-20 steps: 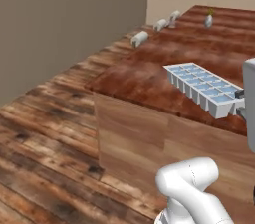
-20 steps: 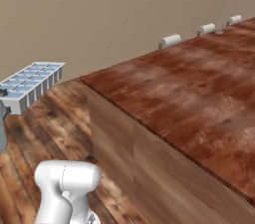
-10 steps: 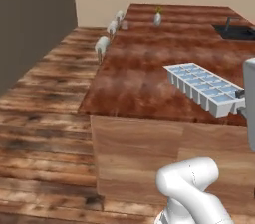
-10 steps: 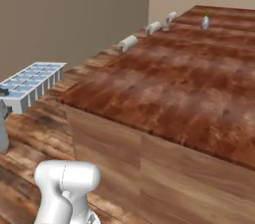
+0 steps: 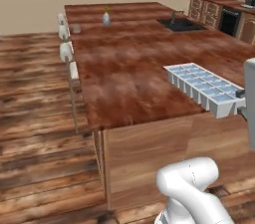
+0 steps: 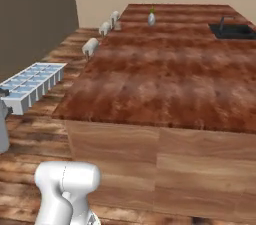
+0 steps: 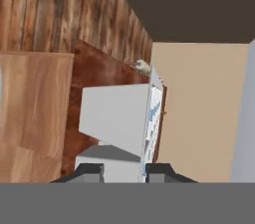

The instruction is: Open the freezer door, pick up the ice cube tray from the freezer, and place it on the dining counter.

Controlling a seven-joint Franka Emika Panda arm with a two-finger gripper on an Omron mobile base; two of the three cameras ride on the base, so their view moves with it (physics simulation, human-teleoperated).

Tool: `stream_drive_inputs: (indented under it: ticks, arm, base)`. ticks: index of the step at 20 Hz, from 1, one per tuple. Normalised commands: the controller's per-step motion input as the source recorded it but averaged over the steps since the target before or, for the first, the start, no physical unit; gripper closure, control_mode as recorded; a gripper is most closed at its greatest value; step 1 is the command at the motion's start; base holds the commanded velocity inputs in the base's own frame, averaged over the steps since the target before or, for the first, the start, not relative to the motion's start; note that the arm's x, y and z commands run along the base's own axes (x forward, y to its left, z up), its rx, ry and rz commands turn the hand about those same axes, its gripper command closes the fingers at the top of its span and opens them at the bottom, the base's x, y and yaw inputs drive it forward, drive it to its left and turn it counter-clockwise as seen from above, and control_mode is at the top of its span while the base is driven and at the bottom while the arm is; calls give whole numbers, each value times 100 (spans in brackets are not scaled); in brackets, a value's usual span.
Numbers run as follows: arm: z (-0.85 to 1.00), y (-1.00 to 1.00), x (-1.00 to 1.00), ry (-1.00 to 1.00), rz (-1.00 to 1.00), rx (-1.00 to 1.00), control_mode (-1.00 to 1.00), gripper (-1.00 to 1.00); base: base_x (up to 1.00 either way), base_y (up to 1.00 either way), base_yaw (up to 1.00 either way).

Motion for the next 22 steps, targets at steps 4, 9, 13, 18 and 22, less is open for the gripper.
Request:
stream_drive_inputs:
  ticks: [4, 9, 13, 18, 22]
  arm:
    - [0, 0, 0, 0, 0, 0, 100, 100]
    - [0, 0, 0, 0, 0, 0, 100, 100]
    - [0, 0, 0, 0, 0, 0, 100, 100]
    - [0, 0, 0, 0, 0, 0, 100, 100]
    - [0, 0, 0, 0, 0, 0, 100, 100]
  base:
    - [-1, 100, -61]
    - [-2, 100, -61]
    - [0, 100, -61]
    - [0, 100, -61]
    - [0, 100, -59]
